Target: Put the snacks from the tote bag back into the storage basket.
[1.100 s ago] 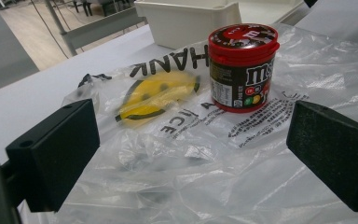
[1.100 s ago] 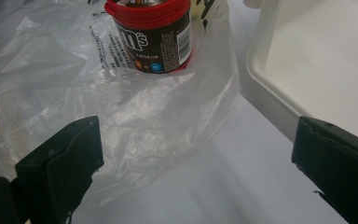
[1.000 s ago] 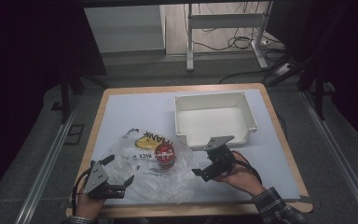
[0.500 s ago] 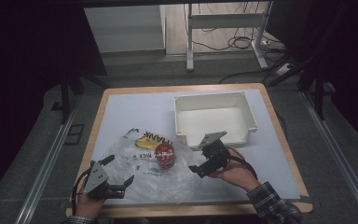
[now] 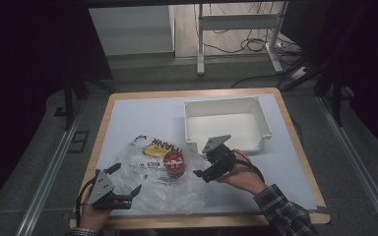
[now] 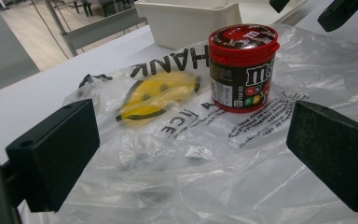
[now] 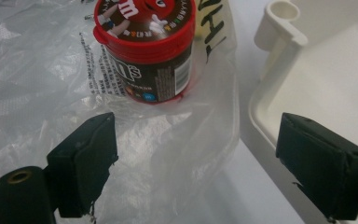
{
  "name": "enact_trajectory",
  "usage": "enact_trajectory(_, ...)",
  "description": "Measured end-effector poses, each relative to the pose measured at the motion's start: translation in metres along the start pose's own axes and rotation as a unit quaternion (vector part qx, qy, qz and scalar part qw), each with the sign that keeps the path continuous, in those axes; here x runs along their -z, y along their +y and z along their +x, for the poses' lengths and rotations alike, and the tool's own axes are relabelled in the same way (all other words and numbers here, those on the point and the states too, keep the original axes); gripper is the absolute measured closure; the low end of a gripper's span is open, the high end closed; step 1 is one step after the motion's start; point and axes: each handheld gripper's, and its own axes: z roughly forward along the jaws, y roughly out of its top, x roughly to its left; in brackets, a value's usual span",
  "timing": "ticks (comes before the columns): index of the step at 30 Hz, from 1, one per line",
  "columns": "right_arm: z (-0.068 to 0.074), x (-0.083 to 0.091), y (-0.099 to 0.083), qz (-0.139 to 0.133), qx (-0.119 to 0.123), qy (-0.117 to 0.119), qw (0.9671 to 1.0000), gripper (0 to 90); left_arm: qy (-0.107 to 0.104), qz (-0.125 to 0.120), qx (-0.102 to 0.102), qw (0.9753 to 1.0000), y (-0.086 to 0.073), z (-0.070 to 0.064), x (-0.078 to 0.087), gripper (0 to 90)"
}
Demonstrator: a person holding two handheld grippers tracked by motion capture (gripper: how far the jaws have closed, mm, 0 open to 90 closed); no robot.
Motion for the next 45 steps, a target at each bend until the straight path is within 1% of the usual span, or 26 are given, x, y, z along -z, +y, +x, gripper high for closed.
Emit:
enact_trajectory(1, 0.001, -0.001, 0.001, 0.003, 0.004, 0.006, 1.0, 15.0, 0.0, 0.0, 0.0, 1.0, 0.0, 0.0, 0.0, 2.4)
enact_trajectory(6, 0.003, -0.007, 0.007, 0.012, 0.018, 0.015, 0.9997, 17.8, 0.0, 0.0, 0.0, 1.0, 0.0, 0.0, 0.0, 2.4)
enact_trajectory(8, 0.003, -0.01, 0.009, 0.017, 0.021, 0.018, 0.9995, 18.5, 0.0, -0.001, 0.0, 1.0, 0.0, 0.0, 0.0, 2.4)
enact_trajectory(9, 0.003, -0.011, 0.009, 0.019, 0.022, 0.024, 0.9993, 18.5, 0.0, -0.001, 0.0, 1.0, 0.0, 0.0, 0.0, 2.4)
enact_trajectory(12, 0.002, -0.014, 0.011, 0.021, 0.025, 0.033, 0.9989, 18.7, 0.0, -0.001, 0.0, 1.0, 0.0, 0.0, 0.0, 2.4)
enact_trajectory(18, 0.002, -0.02, 0.018, 0.023, 0.036, 0.037, 0.9984, 21.8, 0.0, -0.001, 0.0, 1.0, 0.0, 0.0, 0.0, 2.4)
enact_trajectory(21, 0.003, -0.024, 0.022, 0.024, 0.046, 0.043, 0.9978, 23.1, 0.001, -0.002, 0.0, 1.0, 0.0, 0.0, 0.001, 2.4)
enact_trajectory(22, 0.004, -0.027, 0.025, 0.025, 0.053, 0.047, 0.9972, 23.8, 0.001, -0.002, 0.001, 1.0, 0.0, 0.0, 0.001, 2.4)
enact_trajectory(24, 0.004, -0.028, 0.026, 0.026, 0.055, 0.048, 0.997, 24.0, 0.001, -0.003, 0.002, 1.0, 0.0, 0.0, 0.001, 2.4)
enact_trajectory(29, 0.005, -0.036, 0.033, 0.029, 0.071, 0.055, 0.9955, 24.4, 0.001, -0.005, 0.003, 1.0, 0.0, 0.001, 0.001, 2.3)
enact_trajectory(32, 0.006, -0.04, 0.037, 0.032, 0.08, 0.057, 0.9946, 24.4, 0.001, -0.005, 0.003, 1.0, 0.0, 0.001, 0.001, 2.3)
enact_trajectory(37, 0.008, -0.044, 0.045, 0.028, 0.093, 0.056, 0.9937, 24.4, 0.001, -0.005, 0.002, 1.0, 0.0, 0.001, 0.001, 2.3)
enact_trajectory(38, 0.009, -0.046, 0.047, 0.031, 0.096, 0.06, 0.9931, 24.3, 0.001, -0.005, 0.002, 1.0, 0.0, 0.001, 0.001, 2.3)
enact_trajectory(40, 0.009, -0.047, 0.049, 0.033, 0.098, 0.061, 0.9927, 24.3, 0.001, -0.005, 0.002, 1.0, 0.0, 0.001, 0.002, 2.3)
enact_trajectory(41, 0.009, -0.049, 0.05, 0.039, 0.101, 0.062, 0.9922, 24.1, 0.001, -0.005, 0.002, 1.0, 0.0, 0.001, 0.002, 2.3)
enact_trajectory(45, 0.008, -0.054, 0.054, 0.047, 0.104, 0.072, 0.9909, 22.8, 0.001, -0.005, 0.003, 1.0, 0.0, 0.001, 0.001, 2.3)
